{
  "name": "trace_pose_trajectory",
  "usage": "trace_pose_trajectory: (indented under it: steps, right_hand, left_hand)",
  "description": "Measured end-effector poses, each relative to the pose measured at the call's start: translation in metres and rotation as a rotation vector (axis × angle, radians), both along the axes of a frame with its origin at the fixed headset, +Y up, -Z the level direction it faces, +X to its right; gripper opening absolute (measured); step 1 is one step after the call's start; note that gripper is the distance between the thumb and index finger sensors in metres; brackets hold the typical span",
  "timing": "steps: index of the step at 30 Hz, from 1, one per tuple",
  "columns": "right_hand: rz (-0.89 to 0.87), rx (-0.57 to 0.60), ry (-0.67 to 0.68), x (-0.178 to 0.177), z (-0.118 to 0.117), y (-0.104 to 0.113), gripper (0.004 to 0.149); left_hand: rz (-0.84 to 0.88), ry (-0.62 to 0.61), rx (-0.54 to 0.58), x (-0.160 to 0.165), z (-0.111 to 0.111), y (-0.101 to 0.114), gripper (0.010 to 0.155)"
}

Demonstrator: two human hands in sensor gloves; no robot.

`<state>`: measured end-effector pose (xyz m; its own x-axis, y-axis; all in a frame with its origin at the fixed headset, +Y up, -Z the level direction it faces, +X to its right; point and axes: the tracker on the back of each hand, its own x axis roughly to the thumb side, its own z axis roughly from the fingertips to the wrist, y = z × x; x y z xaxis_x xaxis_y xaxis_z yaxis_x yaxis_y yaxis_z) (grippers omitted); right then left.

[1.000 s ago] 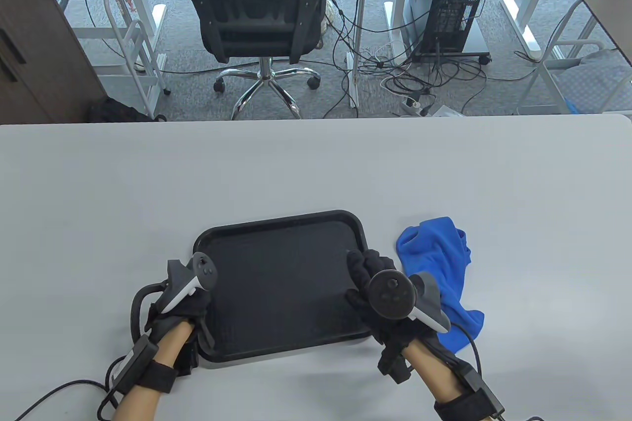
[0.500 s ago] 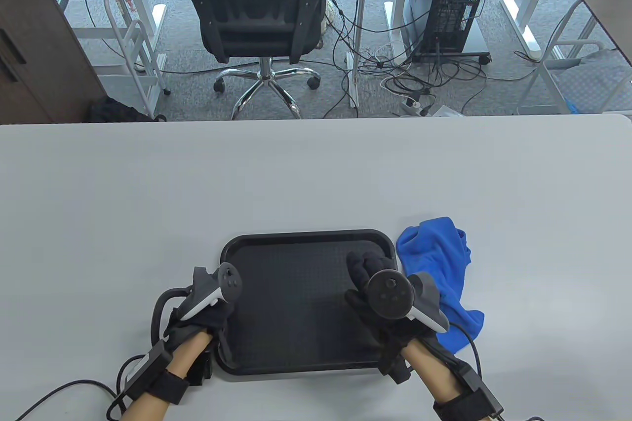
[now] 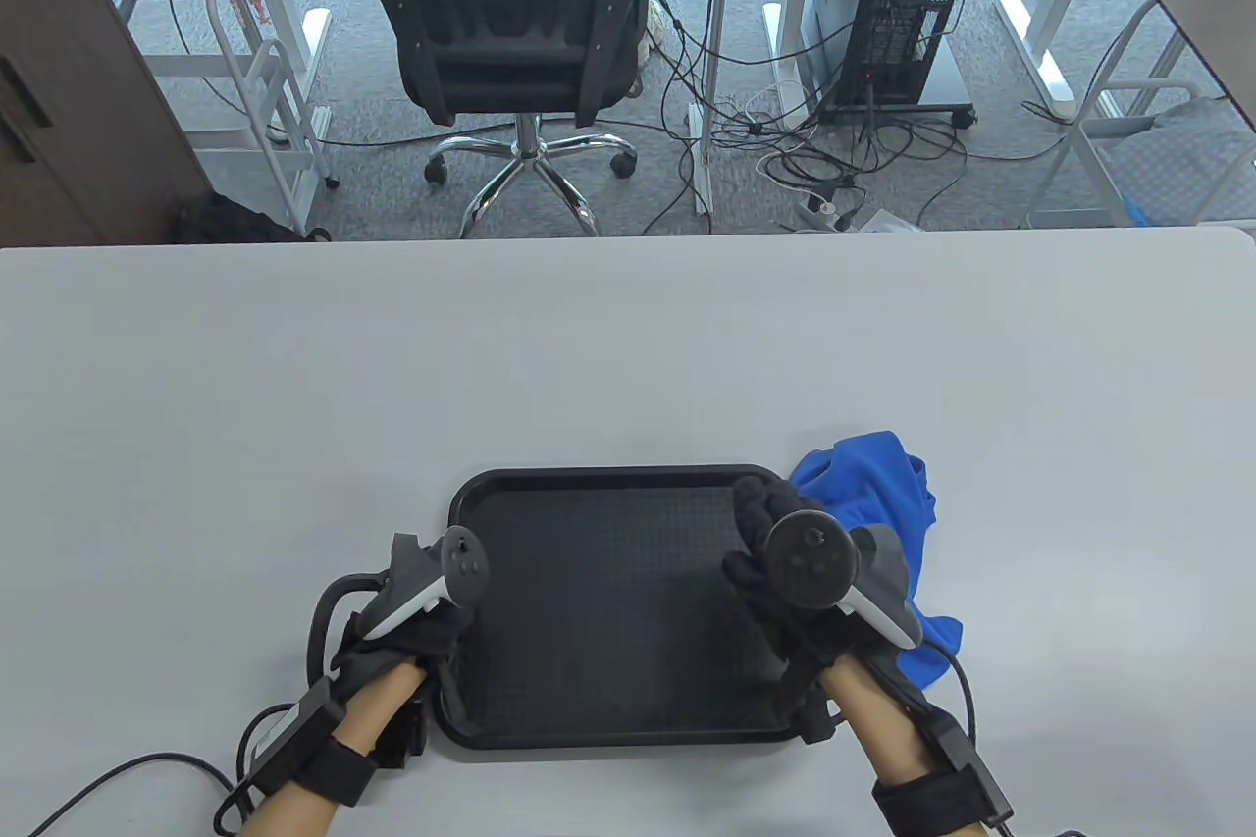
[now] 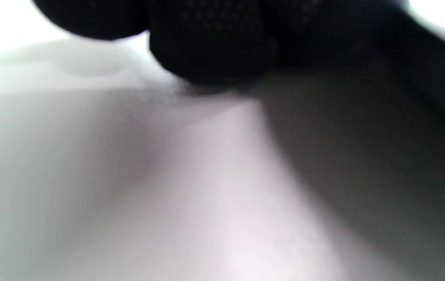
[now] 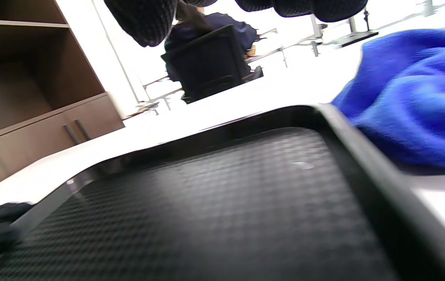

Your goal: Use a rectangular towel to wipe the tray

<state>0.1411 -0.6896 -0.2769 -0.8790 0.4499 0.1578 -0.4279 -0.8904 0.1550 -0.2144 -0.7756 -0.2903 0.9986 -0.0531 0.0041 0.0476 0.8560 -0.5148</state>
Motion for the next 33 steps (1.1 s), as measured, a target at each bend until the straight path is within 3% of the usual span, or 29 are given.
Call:
trace_pose_trajectory:
  steps: [7, 9, 13, 16, 22, 27, 33]
  right_hand:
    - [0.043, -0.144, -0.199, 0.047, -0.017, -0.016, 0.071]
    - [0.067, -0.243, -0.250, 0.060, -0.021, -0.027, 0.072]
    - [0.115, -0.369, -0.292, 0.072, -0.024, -0.046, 0.072]
    - [0.151, -0.391, -0.303, 0.077, -0.027, -0.057, 0.068]
    - [0.255, -0.337, -0.286, 0.074, -0.029, -0.072, 0.061]
    - [0.344, -0.207, -0.269, 0.071, -0.031, -0.070, 0.055]
    - [0.324, -0.147, -0.297, 0.075, -0.032, -0.060, 0.051]
  left_hand:
    - [0.018, 0.004, 0.001, -0.001, 0.000, -0.001, 0.070]
    - [0.020, 0.005, -0.001, -0.001, 0.000, -0.001, 0.070]
    - [0.026, 0.009, -0.001, -0.002, 0.001, -0.001, 0.070]
    - [0.028, 0.010, -0.001, -0.002, 0.001, -0.001, 0.070]
    - [0.029, 0.011, -0.002, -0.003, 0.001, -0.001, 0.070]
    - [0.026, 0.009, -0.001, -0.003, 0.001, -0.001, 0.071]
    - [0.027, 0.010, -0.003, -0.003, 0.001, -0.001, 0.071]
